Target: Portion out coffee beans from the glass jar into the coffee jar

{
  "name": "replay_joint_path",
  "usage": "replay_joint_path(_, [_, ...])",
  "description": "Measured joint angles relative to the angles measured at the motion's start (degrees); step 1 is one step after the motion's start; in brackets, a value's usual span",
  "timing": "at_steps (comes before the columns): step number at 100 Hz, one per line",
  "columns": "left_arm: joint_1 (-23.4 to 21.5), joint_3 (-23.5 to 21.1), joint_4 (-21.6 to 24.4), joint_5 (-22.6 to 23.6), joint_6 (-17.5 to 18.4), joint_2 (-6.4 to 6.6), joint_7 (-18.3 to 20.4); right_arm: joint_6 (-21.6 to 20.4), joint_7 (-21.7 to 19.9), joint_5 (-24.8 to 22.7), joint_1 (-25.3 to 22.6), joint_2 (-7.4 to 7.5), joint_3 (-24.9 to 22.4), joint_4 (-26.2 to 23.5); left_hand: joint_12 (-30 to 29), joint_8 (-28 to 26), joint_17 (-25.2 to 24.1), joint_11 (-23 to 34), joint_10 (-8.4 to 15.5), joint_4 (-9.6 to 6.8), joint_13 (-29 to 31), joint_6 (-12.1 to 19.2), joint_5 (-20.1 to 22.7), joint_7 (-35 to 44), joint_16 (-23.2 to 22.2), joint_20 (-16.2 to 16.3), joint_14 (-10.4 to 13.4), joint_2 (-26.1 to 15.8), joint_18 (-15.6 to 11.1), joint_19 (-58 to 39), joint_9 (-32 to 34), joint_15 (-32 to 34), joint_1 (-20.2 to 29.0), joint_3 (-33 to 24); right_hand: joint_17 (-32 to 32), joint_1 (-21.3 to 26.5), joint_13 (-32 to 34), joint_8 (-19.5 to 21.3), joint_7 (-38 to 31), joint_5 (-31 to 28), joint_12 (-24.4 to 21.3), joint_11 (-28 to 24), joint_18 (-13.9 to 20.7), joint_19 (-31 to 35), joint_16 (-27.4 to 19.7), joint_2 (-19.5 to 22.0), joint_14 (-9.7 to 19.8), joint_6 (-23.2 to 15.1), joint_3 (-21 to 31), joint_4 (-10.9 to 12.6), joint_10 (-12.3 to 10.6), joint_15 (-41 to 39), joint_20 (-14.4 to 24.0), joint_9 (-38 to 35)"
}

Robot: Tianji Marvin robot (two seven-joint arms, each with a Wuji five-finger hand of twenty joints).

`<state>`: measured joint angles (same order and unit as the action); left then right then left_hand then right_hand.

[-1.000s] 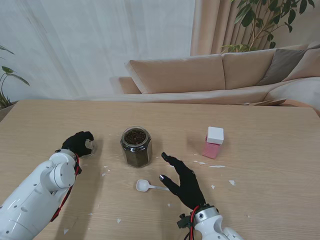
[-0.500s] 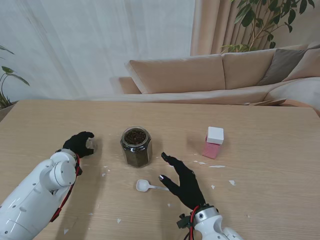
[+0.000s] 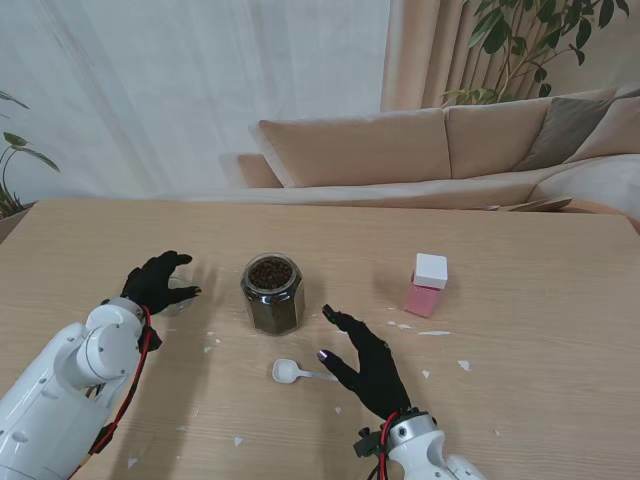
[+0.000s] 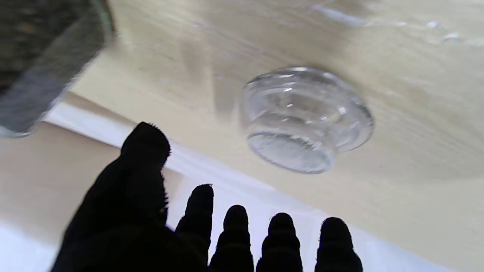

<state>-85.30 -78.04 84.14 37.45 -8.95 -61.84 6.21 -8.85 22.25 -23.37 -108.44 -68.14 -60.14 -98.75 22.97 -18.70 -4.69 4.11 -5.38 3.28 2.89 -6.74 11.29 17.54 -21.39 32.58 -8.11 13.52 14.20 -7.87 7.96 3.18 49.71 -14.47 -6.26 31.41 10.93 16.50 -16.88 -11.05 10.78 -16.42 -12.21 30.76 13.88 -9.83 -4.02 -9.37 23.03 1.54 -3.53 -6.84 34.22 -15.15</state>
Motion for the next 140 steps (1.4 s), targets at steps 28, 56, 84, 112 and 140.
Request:
replay_joint_path(28, [-9.80, -7.07, 10.56, -6.62, 9.53, 0.00, 1.74, 0.15, 0.03, -0.54, -0.19, 0.02, -0.15, -0.53, -0.69, 0.70, 0.09, 0.16, 0.33, -0.19, 0.00, 0.54, 0.02, -0.14, 0.07, -1.28, 0.41, -2.22, -0.82, 0.74, 0.00, -0.01, 1.75, 4.17, 0.00, 0.01, 0.00, 0.00, 0.00, 0.00, 0.00, -0.10, 0.00, 0.00, 0.00, -0.57, 0.00, 0.00, 0.00, 0.00, 0.00, 0.00, 0.00, 0.00])
replay_joint_path(56, [-21.25, -11.70, 16.83, -16.61, 21.68, -0.50, -0.80, 1.15, -0.09, -1.44, -0.04, 0.13, -0.04, -1.70, -1.45, 2.53, 0.09, 3.64, -0.45, -0.19, 0.00, 0.00, 3.27, -1.32, -0.50, -2.31, 0.31, -2.24, -0.63, 1.12, 0.60, 0.03, 1.97, 4.83, 0.10, 0.06, 0.00, 0.01, 0.00, 0.00, 0.16, -0.60, 0.00, 0.00, 0.00, -0.80, 0.00, 0.00, 0.00, 0.00, 0.00, 0.00, 0.02, 0.00])
replay_joint_path(84, [-29.07, -13.17, 19.11, -20.95, 28.12, -1.06, -1.40, 6.52, -2.42, -9.33, -3.22, 0.75, -4.56, -8.67, -2.75, 3.31, 0.09, 4.37, -1.21, -0.19, 0.00, -0.30, 4.24, -1.37, -0.75, -4.94, -0.35, -2.24, 0.91, 2.89, 1.15, 0.04, 1.98, 5.33, 1.47, 2.70, 0.82, 0.26, -0.82, -0.70, 0.56, -1.31, -0.22, 0.90, 0.00, -2.29, 0.00, 0.06, 2.58, 4.58, 0.00, -0.13, 0.83, -0.05])
replay_joint_path(112, [-30.79, -12.42, 18.96, -21.13, 29.68, -1.02, -1.47, 12.86, -9.37, -18.30, -8.56, 2.49, -15.07, -19.34, -3.42, 3.49, 0.09, 4.46, -1.74, -0.19, 0.00, -0.33, 4.89, -1.37, -0.81, -6.29, -0.36, -2.24, 0.91, 2.99, 1.14, 0.04, 2.63, 5.43, 2.98, 2.21, 3.12, 2.32, -2.79, -3.50, 1.72, -3.99, -0.99, 3.79, 0.94, -5.12, 0.00, 0.18, 5.49, 4.81, 0.00, -2.26, 1.44, -1.16])
replay_joint_path(140, [-30.97, -10.48, 18.70, -20.46, 30.30, -0.93, -1.88, 16.76, -20.00, -22.18, -6.25, 3.96, -23.06, -21.36, -3.45, 3.51, 0.09, 4.46, -1.75, -0.19, 0.00, -0.33, 4.89, -1.38, -0.82, -6.38, -0.37, -2.24, 0.84, 3.01, 1.15, 0.04, 2.63, 5.44, 3.78, 1.00, 5.38, 5.02, -4.08, -4.86, 4.31, -8.79, -2.22, 6.60, 3.05, -6.55, 0.00, 0.34, 6.04, 4.32, 0.69, -4.95, 1.46, -2.99])
